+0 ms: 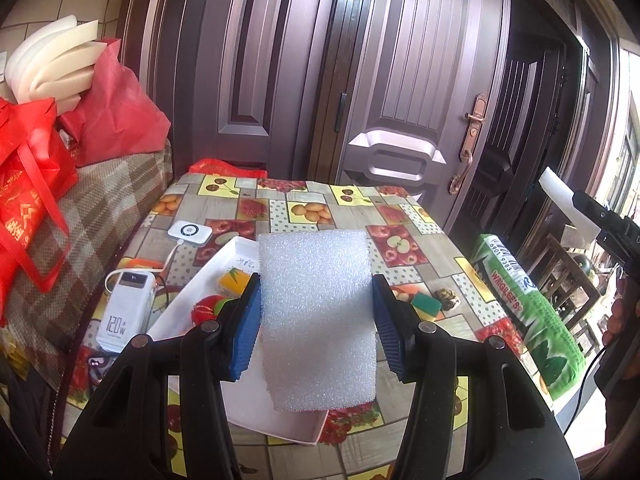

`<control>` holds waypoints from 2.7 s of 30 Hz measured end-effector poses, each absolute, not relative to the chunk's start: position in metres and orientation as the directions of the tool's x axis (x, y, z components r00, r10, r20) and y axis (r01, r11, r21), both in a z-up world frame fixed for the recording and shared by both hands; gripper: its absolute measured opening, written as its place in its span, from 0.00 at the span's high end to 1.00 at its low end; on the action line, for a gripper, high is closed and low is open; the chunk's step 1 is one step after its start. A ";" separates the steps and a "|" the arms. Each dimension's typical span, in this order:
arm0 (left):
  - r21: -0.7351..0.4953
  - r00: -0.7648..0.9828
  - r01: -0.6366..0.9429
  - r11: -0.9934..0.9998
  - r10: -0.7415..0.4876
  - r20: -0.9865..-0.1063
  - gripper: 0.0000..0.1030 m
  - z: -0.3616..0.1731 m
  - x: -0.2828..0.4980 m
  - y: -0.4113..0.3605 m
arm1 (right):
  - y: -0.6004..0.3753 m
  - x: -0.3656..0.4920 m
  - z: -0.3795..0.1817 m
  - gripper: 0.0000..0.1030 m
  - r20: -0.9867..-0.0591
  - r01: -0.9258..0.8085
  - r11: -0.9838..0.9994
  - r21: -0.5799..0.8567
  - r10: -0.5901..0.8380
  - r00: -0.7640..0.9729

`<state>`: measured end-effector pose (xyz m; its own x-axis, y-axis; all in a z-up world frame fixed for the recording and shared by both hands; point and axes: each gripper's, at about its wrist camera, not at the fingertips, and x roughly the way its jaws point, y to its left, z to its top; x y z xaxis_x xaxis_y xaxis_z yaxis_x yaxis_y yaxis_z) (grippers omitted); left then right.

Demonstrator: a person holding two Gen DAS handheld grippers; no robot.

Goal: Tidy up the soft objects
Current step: 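Lift and carry both white foam blocks over the white box, then open the left tool over the box while the right tool releases its foam block inside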

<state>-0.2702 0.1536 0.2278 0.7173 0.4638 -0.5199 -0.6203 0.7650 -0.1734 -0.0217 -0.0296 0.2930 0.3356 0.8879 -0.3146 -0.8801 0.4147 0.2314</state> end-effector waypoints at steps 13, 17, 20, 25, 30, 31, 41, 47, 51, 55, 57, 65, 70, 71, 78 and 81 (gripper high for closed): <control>-0.187 0.740 -0.595 0.782 0.441 -0.508 0.49 0.229 -0.277 0.169 | -0.021 -0.027 0.295 0.51 -0.320 -0.878 0.420 0.231 0.884 0.340; -0.190 0.742 -0.594 0.782 0.441 -0.505 0.49 0.231 -0.281 0.175 | -0.014 -0.030 0.296 0.51 -0.319 -0.879 0.419 0.227 0.885 0.339; -0.177 0.752 -0.579 0.796 0.438 -0.492 0.49 0.242 -0.276 0.183 | -0.005 -0.033 0.299 0.51 -0.320 -0.885 0.409 0.224 0.888 0.329; -0.091 0.785 -0.547 0.832 0.471 -0.403 0.49 0.284 -0.261 0.181 | 0.020 -0.044 0.314 0.51 -0.296 -0.911 0.357 0.205 0.910 0.290; -0.113 0.797 -0.521 0.846 0.434 -0.421 0.49 0.280 -0.261 0.182 | 0.043 -0.059 0.312 0.51 -0.304 -0.926 0.301 0.226 0.926 0.227; -0.118 0.796 -0.519 0.847 0.429 -0.426 0.49 0.277 -0.261 0.183 | 0.047 -0.062 0.309 0.51 -0.313 -0.930 0.296 0.218 0.924 0.220; -0.157 0.778 -0.557 0.816 0.446 -0.442 0.49 0.267 -0.269 0.207 | 0.068 -0.064 0.305 0.51 -0.336 -0.930 0.291 0.225 0.919 0.206; -0.171 0.763 -0.575 0.800 0.450 -0.464 0.49 0.257 -0.266 0.222 | 0.080 -0.064 0.293 0.51 -0.366 -0.928 0.288 0.236 0.911 0.189; -0.194 0.746 -0.602 0.775 0.459 -0.483 0.49 0.248 -0.267 0.240 | 0.093 -0.062 0.284 0.51 -0.398 -0.929 0.287 0.236 0.900 0.177; -0.220 0.710 -0.653 0.724 0.485 -0.511 0.49 0.236 -0.273 0.267 | 0.108 -0.060 0.276 0.51 -0.422 -0.932 0.280 0.229 0.891 0.165; -0.226 0.695 -0.668 0.709 0.485 -0.531 0.49 0.228 -0.271 0.278 | 0.120 -0.059 0.268 0.51 -0.444 -0.934 0.273 0.231 0.884 0.148; -0.238 0.656 -0.678 0.695 0.427 -0.622 0.49 0.182 -0.246 0.301 | 0.174 -0.067 0.217 0.51 -0.569 -0.943 0.241 0.231 0.820 0.070; -0.253 0.641 -0.671 0.697 0.374 -0.671 0.49 0.153 -0.229 0.307 | 0.198 -0.070 0.175 0.51 -0.651 -0.944 0.250 0.217 0.757 0.051; -0.258 0.640 -0.669 0.697 0.363 -0.677 0.49 0.148 -0.227 0.308 | 0.202 -0.070 0.169 0.51 -0.663 -0.943 0.252 0.218 0.747 0.047; -0.259 0.611 -0.708 0.657 0.386 -0.691 0.38 0.131 -0.222 0.319 | 0.230 -0.073 0.137 0.48 -0.695 -0.940 0.223 0.256 0.719 -0.019; -0.202 0.552 -0.761 0.616 0.453 -0.700 0.05 0.127 -0.225 0.323 | 0.237 -0.080 0.126 0.08 -0.718 -0.947 0.218 0.238 0.695 -0.021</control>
